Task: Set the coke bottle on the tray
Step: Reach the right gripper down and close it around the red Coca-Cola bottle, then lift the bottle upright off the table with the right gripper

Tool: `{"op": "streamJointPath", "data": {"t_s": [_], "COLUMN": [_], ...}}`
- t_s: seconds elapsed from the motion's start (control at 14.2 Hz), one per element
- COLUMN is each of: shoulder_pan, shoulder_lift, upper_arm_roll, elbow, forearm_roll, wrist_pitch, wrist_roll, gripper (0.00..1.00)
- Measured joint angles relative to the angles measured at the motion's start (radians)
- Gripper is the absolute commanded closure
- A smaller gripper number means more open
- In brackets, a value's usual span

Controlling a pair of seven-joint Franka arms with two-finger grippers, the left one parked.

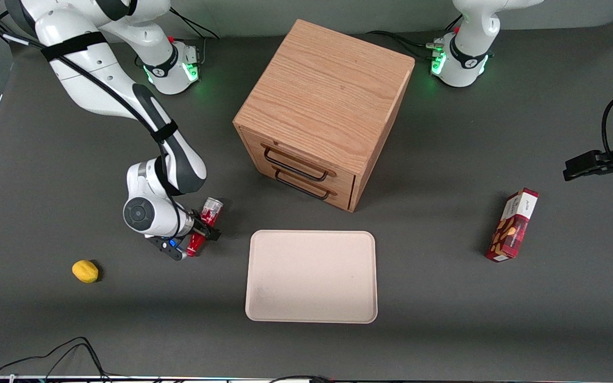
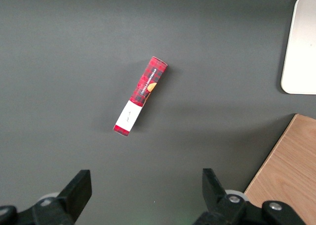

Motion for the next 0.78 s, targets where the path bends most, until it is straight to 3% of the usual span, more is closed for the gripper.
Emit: {"op": "streamJointPath", "data": {"t_s": [0.56, 0.78], "shoulder_pan": [0.0, 0.0], "shoulder_lift": [-0.042, -0.142], "upper_arm_roll": [0.012, 0.013], "elbow": [-0.009, 0.065], "forearm_roll": [0.0, 0.0], "wrist_pitch": [0.008, -0.143], "wrist_roll": [-0.001, -0.035], "gripper": [1.0, 1.0]}}
